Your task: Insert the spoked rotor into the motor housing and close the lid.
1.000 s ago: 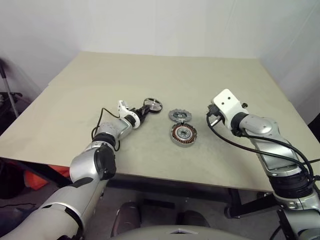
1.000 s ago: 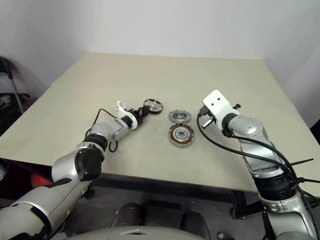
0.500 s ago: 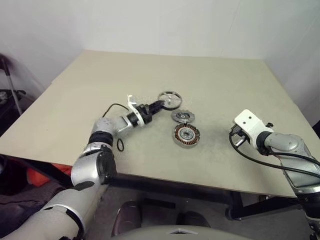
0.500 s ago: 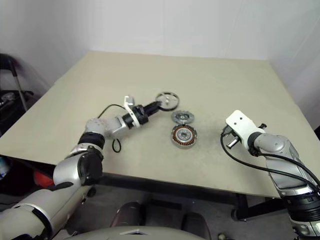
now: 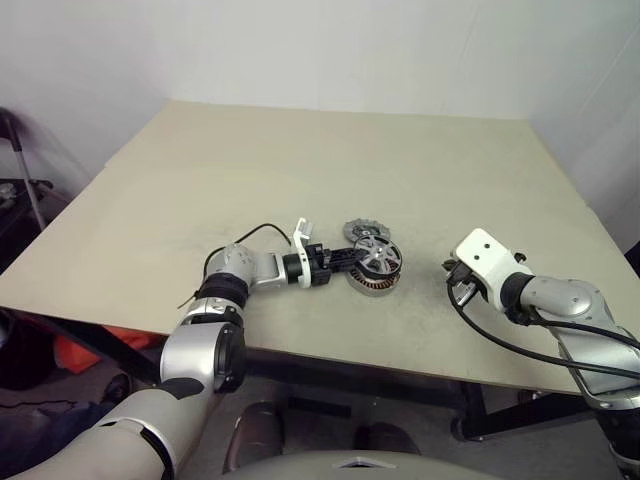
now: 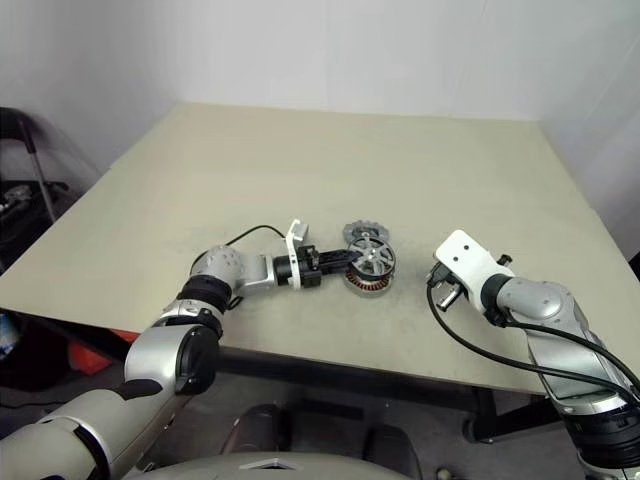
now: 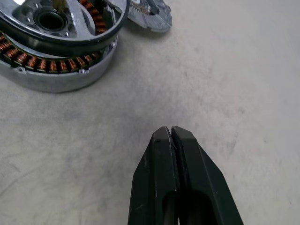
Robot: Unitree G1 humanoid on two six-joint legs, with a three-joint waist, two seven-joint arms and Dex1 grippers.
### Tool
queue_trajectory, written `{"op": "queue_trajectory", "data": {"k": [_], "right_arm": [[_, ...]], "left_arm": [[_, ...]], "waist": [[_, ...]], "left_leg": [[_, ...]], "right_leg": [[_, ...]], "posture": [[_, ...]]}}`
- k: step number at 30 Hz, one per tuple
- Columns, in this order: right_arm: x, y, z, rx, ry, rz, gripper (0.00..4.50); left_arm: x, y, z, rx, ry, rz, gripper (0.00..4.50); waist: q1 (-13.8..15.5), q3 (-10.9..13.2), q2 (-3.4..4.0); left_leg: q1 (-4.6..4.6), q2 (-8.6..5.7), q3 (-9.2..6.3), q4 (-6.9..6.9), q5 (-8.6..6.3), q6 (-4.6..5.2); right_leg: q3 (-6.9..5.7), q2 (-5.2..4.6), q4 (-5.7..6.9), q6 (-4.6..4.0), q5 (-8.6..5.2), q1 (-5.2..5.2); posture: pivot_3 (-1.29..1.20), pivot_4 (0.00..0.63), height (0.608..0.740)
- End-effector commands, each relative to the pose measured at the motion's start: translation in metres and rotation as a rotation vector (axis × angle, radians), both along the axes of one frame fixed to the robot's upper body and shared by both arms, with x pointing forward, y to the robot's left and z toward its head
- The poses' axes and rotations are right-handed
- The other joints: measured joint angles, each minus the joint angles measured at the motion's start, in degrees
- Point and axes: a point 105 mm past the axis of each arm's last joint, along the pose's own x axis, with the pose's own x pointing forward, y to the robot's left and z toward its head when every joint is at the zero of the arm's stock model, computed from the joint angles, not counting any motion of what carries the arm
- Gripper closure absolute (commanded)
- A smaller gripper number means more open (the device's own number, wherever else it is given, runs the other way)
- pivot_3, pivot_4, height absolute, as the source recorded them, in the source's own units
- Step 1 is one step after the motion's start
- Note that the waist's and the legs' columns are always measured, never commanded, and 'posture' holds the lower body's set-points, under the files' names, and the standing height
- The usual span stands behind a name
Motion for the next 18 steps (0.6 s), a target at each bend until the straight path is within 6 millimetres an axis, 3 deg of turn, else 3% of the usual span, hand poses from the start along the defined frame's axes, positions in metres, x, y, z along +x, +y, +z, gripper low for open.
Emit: {"op": "queue_trajectory", "data": {"k": [1,8,13,18], "right_arm": [[0.001,0.0,0.016,-0.007,-0.064,0.002,4.5],[0.004,-0.003,0.019,-0.013,-0.078,-0.008,4.5],[0.009,-0.001,0.02,-0.012,-0.086,-0.006,4.5],[0.014,0.002,0.024,-0.008,-0.106,0.0,4.5]], "left_arm": [[-0.002,-0.002,0.003,-0.004,-0.019,-0.023,3.99],[0.0,0.004,-0.005,0.038,-0.062,0.006,3.99],[0.009,0.01,-0.006,0.055,-0.056,0.057,2.54],[0.019,0.023,0.001,0.061,-0.079,0.103,2.54]], "waist": [[0.0,0.0,0.0],[0.01,-0.01,0.02],[-0.03,-0.03,0.05],[-0.11,-0.03,0.05]], "left_leg": [[0.0,0.0,0.0,0.0,-0.01,0.01],[0.04,-0.01,0.0,0.0,-0.01,0.01],[0.26,-0.01,0.0,-0.01,-0.01,0.01],[0.5,0.0,0.0,-0.04,0.02,-0.05]], "right_leg": [[0.0,0.0,0.0,0.0,0.0,0.0],[0.0,0.0,-0.02,0.01,-0.01,0.06],[0.01,0.0,-0.02,0.02,-0.02,0.24],[0.03,0.0,-0.02,0.43,-0.25,0.42]], "posture": [[0.0,0.0,0.74],[0.0,0.0,0.74],[0.0,0.0,0.74],[0.0,0.0,0.74]]}}
